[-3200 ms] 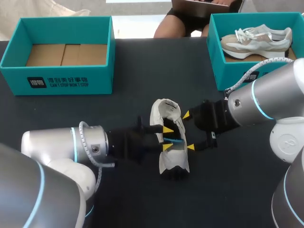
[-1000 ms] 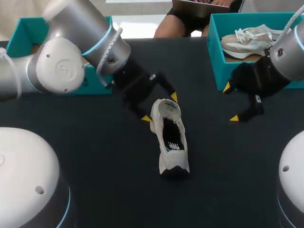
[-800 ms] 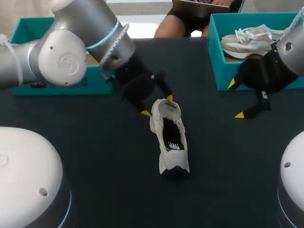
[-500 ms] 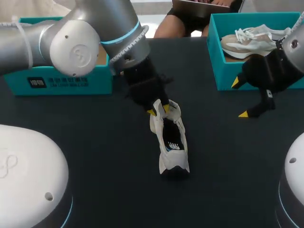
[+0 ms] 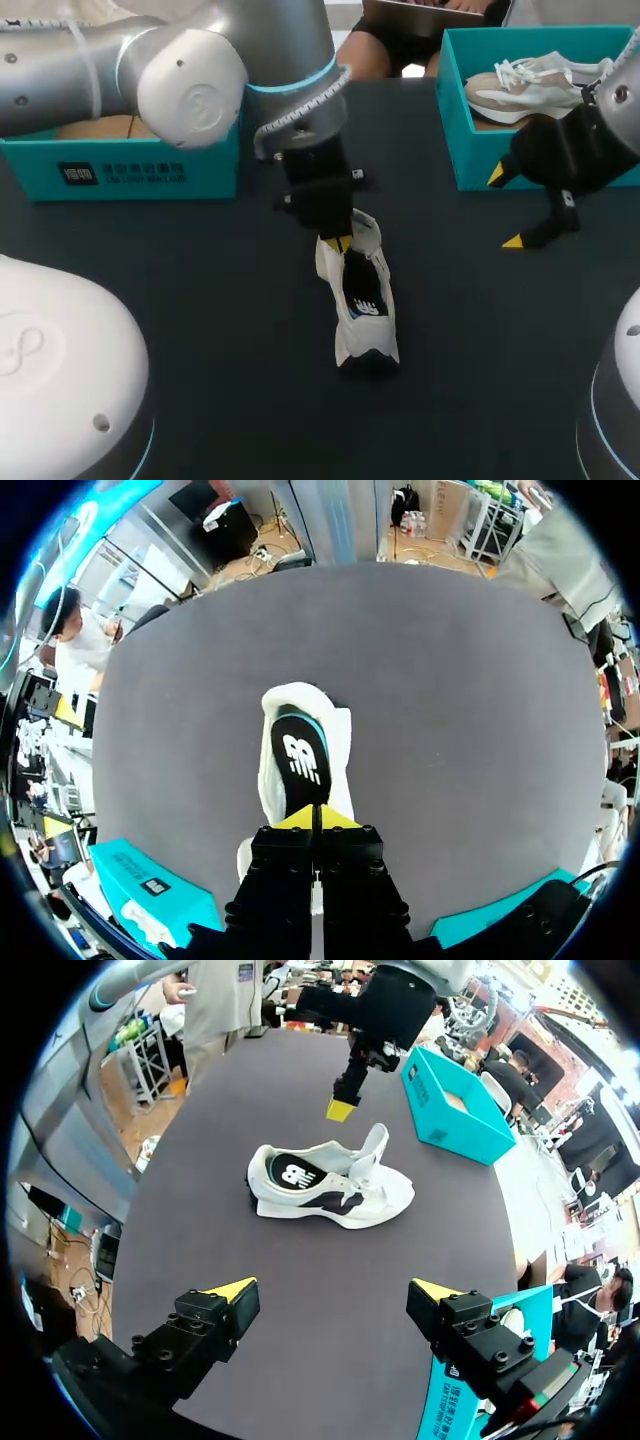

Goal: Take the shoe out of the shoebox, open the shoe tongue, remove and reinsert the insole, then place the shoe into the shoebox

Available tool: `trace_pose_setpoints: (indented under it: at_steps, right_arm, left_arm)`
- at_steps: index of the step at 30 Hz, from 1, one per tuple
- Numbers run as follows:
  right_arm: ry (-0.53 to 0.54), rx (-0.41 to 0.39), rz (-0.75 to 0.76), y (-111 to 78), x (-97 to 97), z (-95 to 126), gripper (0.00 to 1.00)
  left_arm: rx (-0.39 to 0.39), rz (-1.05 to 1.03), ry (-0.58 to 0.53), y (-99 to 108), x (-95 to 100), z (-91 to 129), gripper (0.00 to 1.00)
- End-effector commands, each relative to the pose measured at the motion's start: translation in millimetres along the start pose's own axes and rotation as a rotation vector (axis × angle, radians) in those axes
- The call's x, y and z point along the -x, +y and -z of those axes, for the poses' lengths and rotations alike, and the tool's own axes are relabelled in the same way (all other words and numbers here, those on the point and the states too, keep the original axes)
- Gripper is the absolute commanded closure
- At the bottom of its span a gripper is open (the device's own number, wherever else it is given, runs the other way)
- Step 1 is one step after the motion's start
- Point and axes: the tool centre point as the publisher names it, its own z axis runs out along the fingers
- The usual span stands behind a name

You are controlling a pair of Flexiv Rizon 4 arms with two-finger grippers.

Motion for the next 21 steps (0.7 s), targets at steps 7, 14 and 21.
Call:
trace_pose_setpoints:
  at_steps: [7,14,21]
  right_arm:
    - [-0.001,-0.003,-0.001,0.2,-0.4,-1.1,0.00]
    - [-0.001,-0.003,-0.001,0.2,-0.4,-1.1,0.00]
    - [-0.001,-0.003,-0.001,0.2,-0.4,-1.1,0.00]
  left_arm:
    - [-0.008,-0.007,0.115,-20.9,10.8,-45.5,1.00]
    - [0.003,-0.013,0.100,-19.2,3.8,-66.7,1.00]
    - [0.023,0.020,0.077,-15.8,11.0,-85.8,1.00]
